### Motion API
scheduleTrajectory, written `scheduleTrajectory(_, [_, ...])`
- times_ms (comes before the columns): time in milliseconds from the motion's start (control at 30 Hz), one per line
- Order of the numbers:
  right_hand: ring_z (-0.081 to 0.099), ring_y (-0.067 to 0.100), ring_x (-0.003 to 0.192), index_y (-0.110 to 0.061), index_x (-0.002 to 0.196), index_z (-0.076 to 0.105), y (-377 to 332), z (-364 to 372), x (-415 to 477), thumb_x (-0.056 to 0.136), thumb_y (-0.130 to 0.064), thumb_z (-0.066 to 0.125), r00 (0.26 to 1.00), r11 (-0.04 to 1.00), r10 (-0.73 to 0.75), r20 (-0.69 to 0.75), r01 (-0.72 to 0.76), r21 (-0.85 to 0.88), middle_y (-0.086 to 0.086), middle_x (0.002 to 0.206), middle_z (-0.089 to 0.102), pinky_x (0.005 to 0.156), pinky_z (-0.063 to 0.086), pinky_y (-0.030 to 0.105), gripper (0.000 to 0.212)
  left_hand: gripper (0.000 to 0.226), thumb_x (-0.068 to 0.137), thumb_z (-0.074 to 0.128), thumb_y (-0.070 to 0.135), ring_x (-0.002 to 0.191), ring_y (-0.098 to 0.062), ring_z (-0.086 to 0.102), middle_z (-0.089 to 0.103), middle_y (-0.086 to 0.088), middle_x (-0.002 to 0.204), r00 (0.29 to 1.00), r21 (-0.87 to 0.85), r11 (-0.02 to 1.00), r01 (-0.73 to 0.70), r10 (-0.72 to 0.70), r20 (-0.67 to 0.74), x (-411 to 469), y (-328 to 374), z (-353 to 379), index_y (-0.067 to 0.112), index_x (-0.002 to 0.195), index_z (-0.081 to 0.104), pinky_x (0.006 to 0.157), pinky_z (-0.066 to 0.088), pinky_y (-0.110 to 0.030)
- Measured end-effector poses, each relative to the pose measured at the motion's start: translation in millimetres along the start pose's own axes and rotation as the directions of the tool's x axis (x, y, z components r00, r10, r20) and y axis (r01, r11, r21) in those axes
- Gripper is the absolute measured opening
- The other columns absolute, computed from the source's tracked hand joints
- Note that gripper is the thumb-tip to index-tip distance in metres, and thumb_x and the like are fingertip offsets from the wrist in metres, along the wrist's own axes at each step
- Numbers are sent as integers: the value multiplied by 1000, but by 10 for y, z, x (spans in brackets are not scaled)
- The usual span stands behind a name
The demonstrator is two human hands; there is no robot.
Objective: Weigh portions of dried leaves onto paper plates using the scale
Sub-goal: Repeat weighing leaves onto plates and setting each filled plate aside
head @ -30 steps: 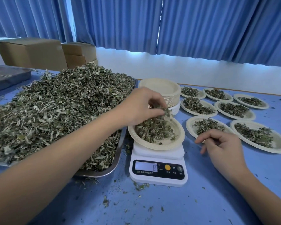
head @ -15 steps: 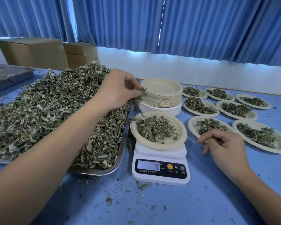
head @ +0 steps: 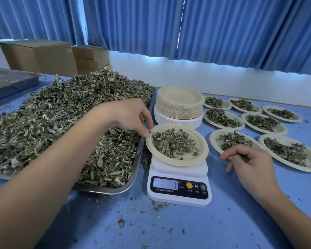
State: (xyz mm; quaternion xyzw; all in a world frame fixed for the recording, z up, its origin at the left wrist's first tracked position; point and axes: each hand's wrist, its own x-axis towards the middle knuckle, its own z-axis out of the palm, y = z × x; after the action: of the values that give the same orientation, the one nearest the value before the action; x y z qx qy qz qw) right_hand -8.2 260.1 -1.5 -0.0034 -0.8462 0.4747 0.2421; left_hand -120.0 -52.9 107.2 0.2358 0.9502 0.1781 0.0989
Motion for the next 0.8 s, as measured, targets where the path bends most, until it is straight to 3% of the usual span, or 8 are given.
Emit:
scheduleTrajectory(200, [44,6,37,-28,69,73,-9,5,-6,88,16,47,1000,1000,16,-8,-16,-2,9,52,62,37,33,17,54,17,79,85,18,70,-3,54,59,16,77,996,-46,998,33,-37,-84,35,-44,38,22,93,77,66,41,-26])
scheduleTrajectory(300, [55,12,44,-26,81,74,-31,15,13,91,11,49,998,997,55,-29,-53,63,7,64,68,42,43,21,46,3,88,76,24,68,-7,58,66,11,78,981,-49,998,42,-51,-185,55,-49,50,21,89,78,60,43,-24])
scheduleTrajectory(367, [62,19,50,-23,96,72,-74,53,59,97,-2,57,993,979,114,-22,-109,172,5,77,72,43,46,29,26,19,91,72,30,63,-18,57,66,4,71,984,-68,996,49,-60,-170,90,-25,101,12,86,78,60,46,-27])
scheduleTrajectory(433, [62,22,51,-20,103,69,-112,124,96,100,-21,64,979,949,198,46,-203,242,4,77,73,44,44,34,6,35,93,69,33,57,-22,41,50,-4,63,988,-52,995,86,-92,-128,130,22,186,1,77,71,55,34,-28])
scheduleTrajectory(500, [59,23,50,-16,104,69,-122,216,129,98,-28,68,959,933,249,132,-274,235,4,72,71,44,41,33,13,32,94,67,34,59,-21,38,45,-8,65,985,17,994,112,-109,-131,173,76,261,10,74,66,54,29,-29])
scheduleTrajectory(600, [53,21,48,-9,100,70,-181,317,190,94,-31,72,918,913,318,237,-364,185,4,62,65,43,35,30,23,34,94,66,40,57,-21,44,49,-7,62,982,75,990,121,-109,-156,215,152,322,13,73,65,55,34,-29])
scheduleTrajectory(700, [45,20,42,-5,90,69,-243,332,283,94,-35,72,892,918,368,262,-394,50,5,50,59,41,35,27,30,50,96,61,49,48,-19,41,44,-1,51,981,84,988,131,-117,-157,212,200,360,7,70,69,50,32,-27])
scheduleTrajectory(800, [46,16,37,-5,76,63,-261,331,364,96,-25,70,897,921,383,221,-389,-16,3,44,53,41,36,25,29,54,97,62,45,39,-15,30,29,6,41,986,-1,993,117,-116,-122,221,212,369,12,55,52,49,24,-28])
